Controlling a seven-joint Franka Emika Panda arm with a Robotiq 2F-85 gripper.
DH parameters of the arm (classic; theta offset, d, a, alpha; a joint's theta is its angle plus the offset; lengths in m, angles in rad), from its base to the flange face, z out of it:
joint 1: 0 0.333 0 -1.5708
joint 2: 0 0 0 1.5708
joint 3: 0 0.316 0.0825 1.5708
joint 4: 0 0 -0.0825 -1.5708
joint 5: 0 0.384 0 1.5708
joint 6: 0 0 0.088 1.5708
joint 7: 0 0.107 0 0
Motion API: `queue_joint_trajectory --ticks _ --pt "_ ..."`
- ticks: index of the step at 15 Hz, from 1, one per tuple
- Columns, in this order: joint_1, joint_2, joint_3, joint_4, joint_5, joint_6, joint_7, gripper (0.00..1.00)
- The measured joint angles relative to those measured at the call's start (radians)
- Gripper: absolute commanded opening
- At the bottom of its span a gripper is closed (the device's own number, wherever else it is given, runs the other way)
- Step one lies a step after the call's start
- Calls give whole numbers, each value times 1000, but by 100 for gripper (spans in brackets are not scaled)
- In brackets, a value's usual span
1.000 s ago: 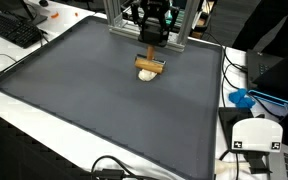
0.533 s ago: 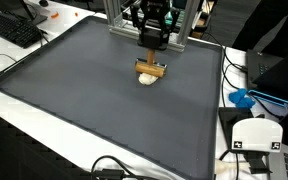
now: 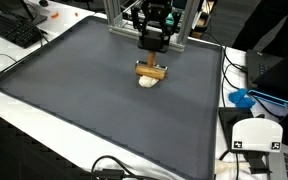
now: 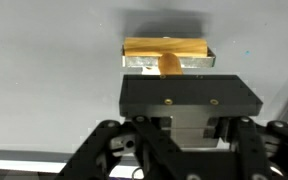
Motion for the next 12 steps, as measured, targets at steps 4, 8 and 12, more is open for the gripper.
queue_joint_trajectory --ticks 4,8,12 --pt "2 0 0 2 -2 0 0 36" --pt "3 -3 0 17 -3 0 1 36" --pt "3 1 0 22 -5 0 11 36"
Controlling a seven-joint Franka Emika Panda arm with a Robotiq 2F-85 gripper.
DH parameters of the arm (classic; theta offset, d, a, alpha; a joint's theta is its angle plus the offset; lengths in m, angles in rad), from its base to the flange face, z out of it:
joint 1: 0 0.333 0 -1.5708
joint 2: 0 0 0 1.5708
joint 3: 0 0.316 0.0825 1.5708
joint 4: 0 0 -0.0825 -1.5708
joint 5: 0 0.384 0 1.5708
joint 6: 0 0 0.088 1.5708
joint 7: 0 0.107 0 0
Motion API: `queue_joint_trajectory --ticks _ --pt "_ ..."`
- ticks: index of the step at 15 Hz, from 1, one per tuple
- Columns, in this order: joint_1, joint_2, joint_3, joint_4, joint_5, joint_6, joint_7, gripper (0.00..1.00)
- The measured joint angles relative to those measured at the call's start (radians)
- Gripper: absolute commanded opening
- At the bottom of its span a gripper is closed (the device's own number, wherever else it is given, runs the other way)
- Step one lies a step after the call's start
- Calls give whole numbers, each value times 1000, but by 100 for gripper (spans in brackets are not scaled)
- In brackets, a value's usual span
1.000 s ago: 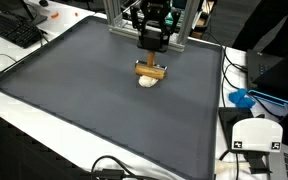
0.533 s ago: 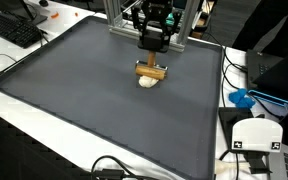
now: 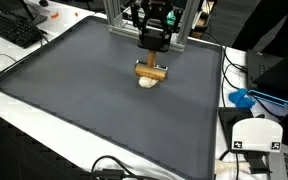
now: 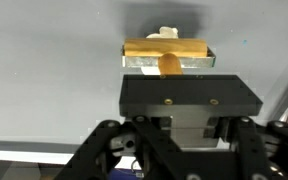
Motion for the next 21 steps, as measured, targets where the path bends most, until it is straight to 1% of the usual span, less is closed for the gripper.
queue_joint_trajectory --ticks 8,15,21 --pt "3 12 -4 -17 -23 40 82 36" --pt "12 32 -16 -15 -95 115 168 36" --pt "31 52 -38 5 -134 133 217 36"
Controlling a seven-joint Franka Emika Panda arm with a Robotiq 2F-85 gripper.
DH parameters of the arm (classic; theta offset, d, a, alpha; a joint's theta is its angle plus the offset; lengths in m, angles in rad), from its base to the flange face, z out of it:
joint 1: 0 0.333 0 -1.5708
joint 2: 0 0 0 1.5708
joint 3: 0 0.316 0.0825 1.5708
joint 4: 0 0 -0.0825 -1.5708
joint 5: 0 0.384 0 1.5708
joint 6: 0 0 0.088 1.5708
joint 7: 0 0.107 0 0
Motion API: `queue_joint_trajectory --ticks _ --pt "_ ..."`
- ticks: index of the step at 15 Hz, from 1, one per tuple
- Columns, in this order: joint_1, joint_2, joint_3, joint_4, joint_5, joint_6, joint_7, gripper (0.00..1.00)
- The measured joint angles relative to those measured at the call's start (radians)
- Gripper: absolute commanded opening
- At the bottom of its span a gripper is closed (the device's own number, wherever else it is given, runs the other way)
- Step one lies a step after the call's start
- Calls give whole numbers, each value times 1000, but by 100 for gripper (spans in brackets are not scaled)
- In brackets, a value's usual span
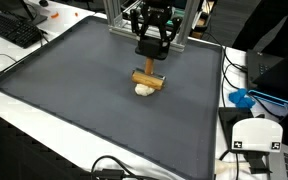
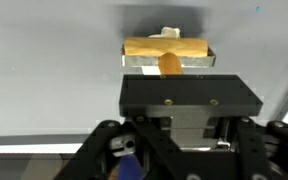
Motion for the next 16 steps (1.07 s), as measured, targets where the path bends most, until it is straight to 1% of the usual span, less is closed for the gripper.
queue_joint_trajectory --ticks 7,11,16 --pt "24 41 -34 51 -15 17 56 36" --pt "40 46 -51 80 -24 15 64 36" --pt "59 63 -67 112 -84 16 94 36"
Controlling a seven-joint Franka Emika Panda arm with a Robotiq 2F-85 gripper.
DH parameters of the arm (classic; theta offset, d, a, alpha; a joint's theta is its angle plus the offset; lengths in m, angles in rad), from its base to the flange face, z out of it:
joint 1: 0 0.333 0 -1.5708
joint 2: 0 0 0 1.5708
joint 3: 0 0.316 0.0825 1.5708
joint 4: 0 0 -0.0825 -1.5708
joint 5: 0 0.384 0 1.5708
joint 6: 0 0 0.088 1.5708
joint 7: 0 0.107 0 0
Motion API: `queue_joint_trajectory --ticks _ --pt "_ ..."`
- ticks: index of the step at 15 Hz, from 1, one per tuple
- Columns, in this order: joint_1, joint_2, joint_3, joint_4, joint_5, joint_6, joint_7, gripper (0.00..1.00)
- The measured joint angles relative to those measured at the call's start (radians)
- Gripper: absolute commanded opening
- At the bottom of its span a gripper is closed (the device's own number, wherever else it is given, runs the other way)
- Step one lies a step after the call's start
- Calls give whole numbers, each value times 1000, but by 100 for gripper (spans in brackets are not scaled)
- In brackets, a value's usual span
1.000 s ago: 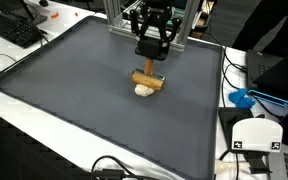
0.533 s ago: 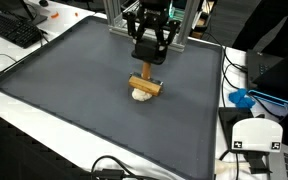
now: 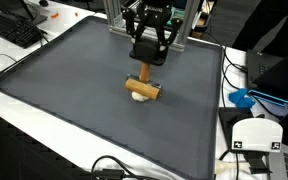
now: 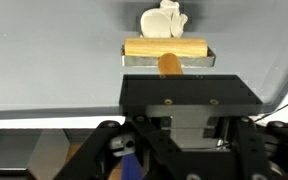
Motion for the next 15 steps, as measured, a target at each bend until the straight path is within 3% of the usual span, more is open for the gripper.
queue_joint_trajectory --ticks 9,15 --pt "7 37 -9 16 -56 5 39 36" --pt "15 49 -1 3 -14 -102 16 36"
